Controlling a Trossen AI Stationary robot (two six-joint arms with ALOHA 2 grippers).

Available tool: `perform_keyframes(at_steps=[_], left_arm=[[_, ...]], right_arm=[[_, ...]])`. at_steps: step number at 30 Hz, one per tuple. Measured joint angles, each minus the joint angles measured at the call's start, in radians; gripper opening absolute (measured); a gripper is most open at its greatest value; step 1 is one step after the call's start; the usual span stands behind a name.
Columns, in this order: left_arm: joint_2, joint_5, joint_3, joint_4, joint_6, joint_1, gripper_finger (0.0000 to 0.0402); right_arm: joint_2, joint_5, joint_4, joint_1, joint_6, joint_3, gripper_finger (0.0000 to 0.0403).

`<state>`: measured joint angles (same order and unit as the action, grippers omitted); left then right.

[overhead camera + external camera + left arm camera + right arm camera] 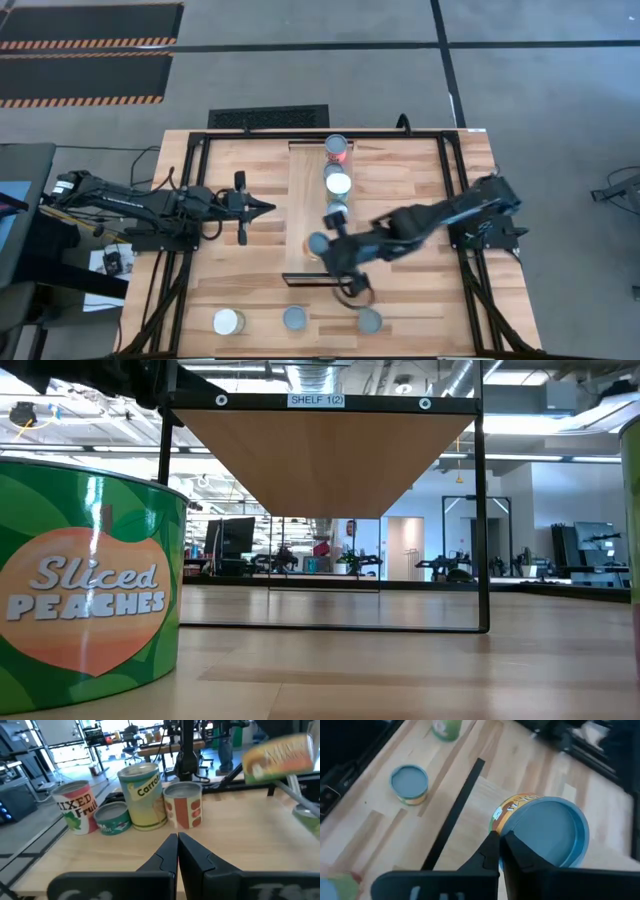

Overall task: Pick and place cans onto a shelf
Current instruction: Put the small yellow can on the shelf aligned with the other small blue can

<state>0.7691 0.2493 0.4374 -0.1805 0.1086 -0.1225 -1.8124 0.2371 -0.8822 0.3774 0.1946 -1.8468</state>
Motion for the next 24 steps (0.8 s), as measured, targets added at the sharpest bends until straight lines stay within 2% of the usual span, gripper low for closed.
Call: perform_keyframes(at_steps=[3, 10, 17, 24], left_arm=[[0.005, 0.002, 0.0, 0.021, -0.006, 0.003, 0.0002], [0.011, 0.003, 0.0, 0.031, -0.019, 0.003, 0.0002], [0.017, -0.004, 0.0, 0.03, -0.017, 0.003, 0.0002], [0.019, -0.03, 0.0, 0.06, -0.001, -0.002, 0.0002]], right_arm=[[-0.074, -0.053, -0.007, -0.036, 0.062, -0.05, 0.0021], [-0.191, -0.058, -0.063, -0.07, 0.095, -0.101, 0.0019], [-0.204, -0.056, -0.082, -0.072, 0.095, -0.104, 0.0039], [-0.204, -0.055, -0.046, -0.09, 0.095, -0.104, 0.0078]])
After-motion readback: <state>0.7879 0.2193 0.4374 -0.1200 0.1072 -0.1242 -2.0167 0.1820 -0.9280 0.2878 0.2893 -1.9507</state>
